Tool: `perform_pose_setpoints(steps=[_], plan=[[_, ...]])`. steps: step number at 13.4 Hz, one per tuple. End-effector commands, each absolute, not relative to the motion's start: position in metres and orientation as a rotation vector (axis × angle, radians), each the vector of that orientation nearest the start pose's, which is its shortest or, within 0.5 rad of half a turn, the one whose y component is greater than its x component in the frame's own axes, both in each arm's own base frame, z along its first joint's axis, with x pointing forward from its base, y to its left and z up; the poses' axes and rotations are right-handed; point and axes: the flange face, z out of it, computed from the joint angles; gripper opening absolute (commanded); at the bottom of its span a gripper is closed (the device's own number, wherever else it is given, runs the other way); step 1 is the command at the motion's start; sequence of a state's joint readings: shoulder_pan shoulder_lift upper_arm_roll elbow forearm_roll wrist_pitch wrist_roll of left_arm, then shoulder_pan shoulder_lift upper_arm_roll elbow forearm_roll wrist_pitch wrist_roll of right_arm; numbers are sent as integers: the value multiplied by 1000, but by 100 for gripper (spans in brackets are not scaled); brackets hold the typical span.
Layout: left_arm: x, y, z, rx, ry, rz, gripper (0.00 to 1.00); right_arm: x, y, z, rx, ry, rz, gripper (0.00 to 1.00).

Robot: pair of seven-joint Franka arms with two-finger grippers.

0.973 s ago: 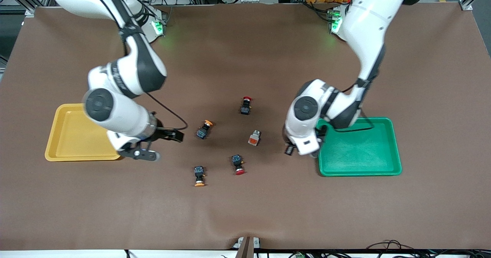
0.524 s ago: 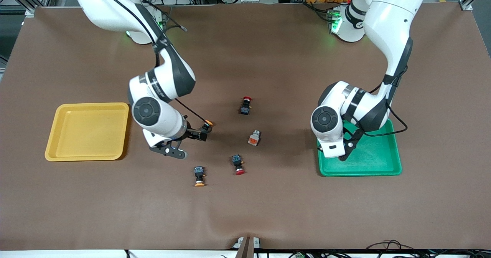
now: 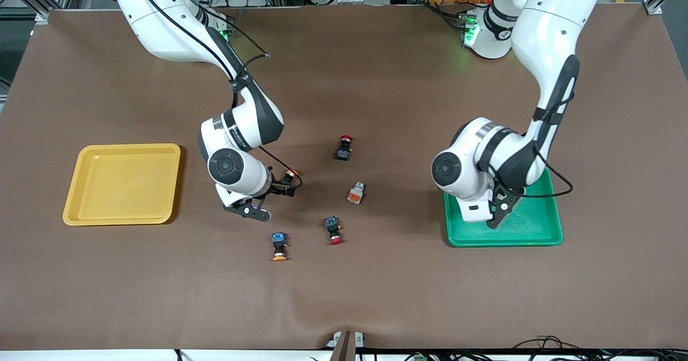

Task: Place green and yellow buttons in trays
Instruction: 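Drop the green button in the green tray while the right gripper grasps yellow button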

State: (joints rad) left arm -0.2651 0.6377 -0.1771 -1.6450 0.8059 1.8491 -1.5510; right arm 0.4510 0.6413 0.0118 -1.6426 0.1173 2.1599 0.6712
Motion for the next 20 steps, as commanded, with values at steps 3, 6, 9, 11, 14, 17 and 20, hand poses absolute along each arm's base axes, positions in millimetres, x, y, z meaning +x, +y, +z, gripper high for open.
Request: perform_pose_setpoints(steps=[3,6,9,11,14,17,20], plan=[[614,-214,221,-2217,-703,-468,32,583,298,195,-3063,500,188,100],[616,-215,234,-2228,-702,-480,100,577,307,186,-2986,623,226,100],[616,-225,241,-2253,-696,-478,100,574,315,185,-2970,632,230,38],[615,-244,254,-2299,-730,-468,100,573,319,187,-2972,619,231,3],[618,-276,281,-2405,-839,-410,100,577,310,188,-2986,579,240,0],[611,-319,295,-2540,-899,-340,100,591,297,205,-2992,565,275,0],[601,-357,294,-2684,-886,-332,100,628,276,269,-2995,580,427,0]])
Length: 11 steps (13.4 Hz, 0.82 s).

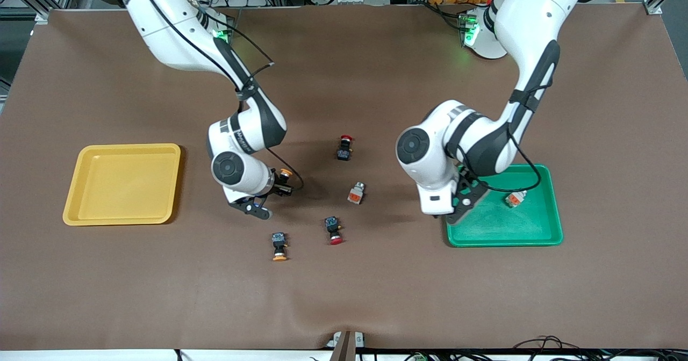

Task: Place green and yellow buttons in trays
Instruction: 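Place the yellow button in the yellow tray while the left gripper grasps green button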

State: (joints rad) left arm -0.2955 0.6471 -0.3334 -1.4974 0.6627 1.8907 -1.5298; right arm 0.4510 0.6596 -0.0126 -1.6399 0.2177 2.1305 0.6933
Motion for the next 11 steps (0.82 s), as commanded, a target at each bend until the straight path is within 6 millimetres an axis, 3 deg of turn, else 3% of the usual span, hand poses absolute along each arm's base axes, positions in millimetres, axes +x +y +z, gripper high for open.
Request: perform_pose_setpoints(steps=[1,5,7,11], plan=[[592,-375,286,-2723,-895,-309,100,640,250,282,-2998,570,470,0],[565,-435,269,-2901,-913,-234,100,659,133,306,-2970,289,567,0],[549,-462,252,-2919,-1039,-172,100,665,68,308,-2963,206,580,0],[531,-489,225,-2832,-1340,-144,100,665,-46,305,-2991,-20,554,0]])
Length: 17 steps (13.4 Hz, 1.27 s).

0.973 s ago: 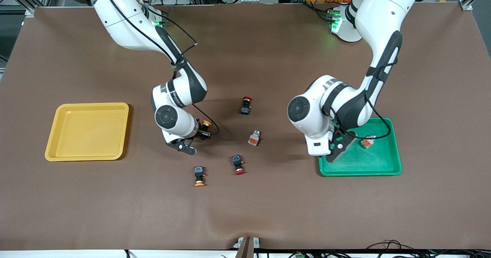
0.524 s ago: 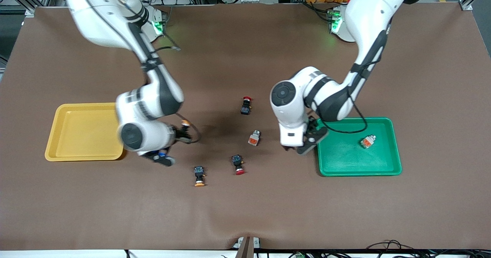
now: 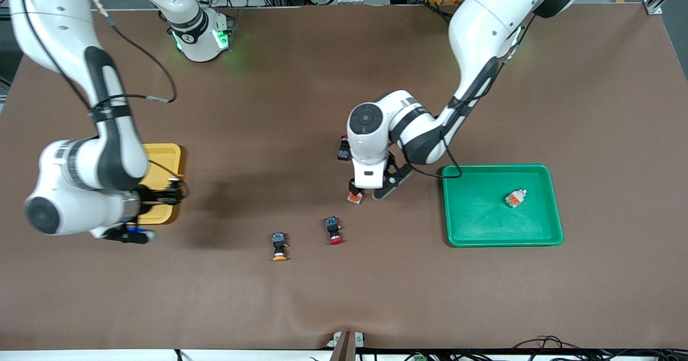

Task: Place green and yellow buttons in trays
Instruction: 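Place the yellow button in the yellow tray while the left gripper grasps green button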

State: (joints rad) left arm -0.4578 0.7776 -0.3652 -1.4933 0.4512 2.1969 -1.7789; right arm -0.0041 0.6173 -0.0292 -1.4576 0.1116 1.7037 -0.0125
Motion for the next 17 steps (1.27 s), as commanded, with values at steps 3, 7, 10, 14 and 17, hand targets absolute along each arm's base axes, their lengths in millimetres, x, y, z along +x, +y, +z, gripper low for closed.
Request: perform_pose_setpoints(steps=[3,7,10,14,17], plan=[[535,-499,222,-2736,-1655,-140,100,654,-131,290,-2934,-155,530,0],[539,-505,220,-2670,-1799,-140,100,634,-203,264,-2902,-230,521,0],[535,-512,207,-2685,-1773,-147,100,608,-244,224,-2857,-322,493,0],[533,-510,196,-2710,-1704,-137,100,588,-252,199,-2838,-289,514,0],[533,-508,189,-2712,-1684,-131,100,584,-253,188,-2847,-327,480,0]])
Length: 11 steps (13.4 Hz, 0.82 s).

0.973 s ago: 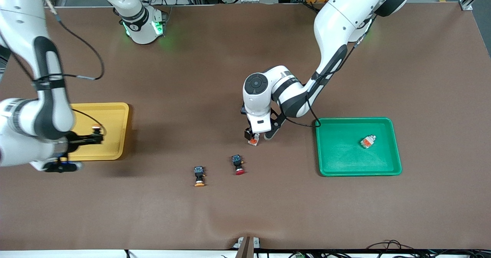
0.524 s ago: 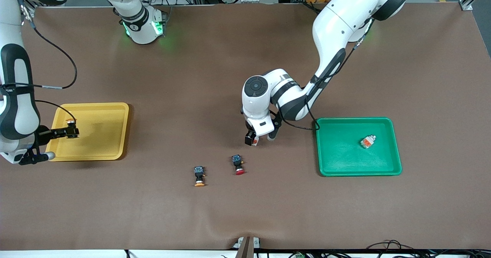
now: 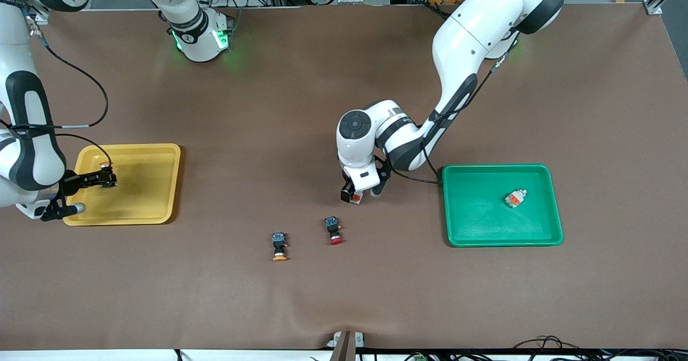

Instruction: Place green and yellow buttons in trays

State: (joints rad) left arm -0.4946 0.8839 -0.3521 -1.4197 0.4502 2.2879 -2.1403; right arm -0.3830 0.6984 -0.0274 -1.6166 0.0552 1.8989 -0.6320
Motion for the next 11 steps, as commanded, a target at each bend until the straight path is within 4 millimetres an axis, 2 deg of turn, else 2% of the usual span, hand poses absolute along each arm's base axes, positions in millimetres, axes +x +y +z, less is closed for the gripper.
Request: perform_pose_setpoints(steps=[1,2,3,7,9,11], plan=[[535,-505,185,-2707,-1687,-128,100,584,-252,186,-2847,-333,478,0],[537,-504,184,-2706,-1691,-130,100,584,-252,185,-2846,-332,478,32],[538,-503,184,-2707,-1697,-139,100,584,-251,182,-2839,-321,479,99],[539,-505,183,-2719,-1703,-137,100,588,-247,189,-2842,-308,480,100],[539,-506,185,-2722,-1703,-140,100,593,-235,193,-2839,-259,506,100],[538,-506,186,-2723,-1701,-141,100,606,-211,206,-2857,-145,539,100]])
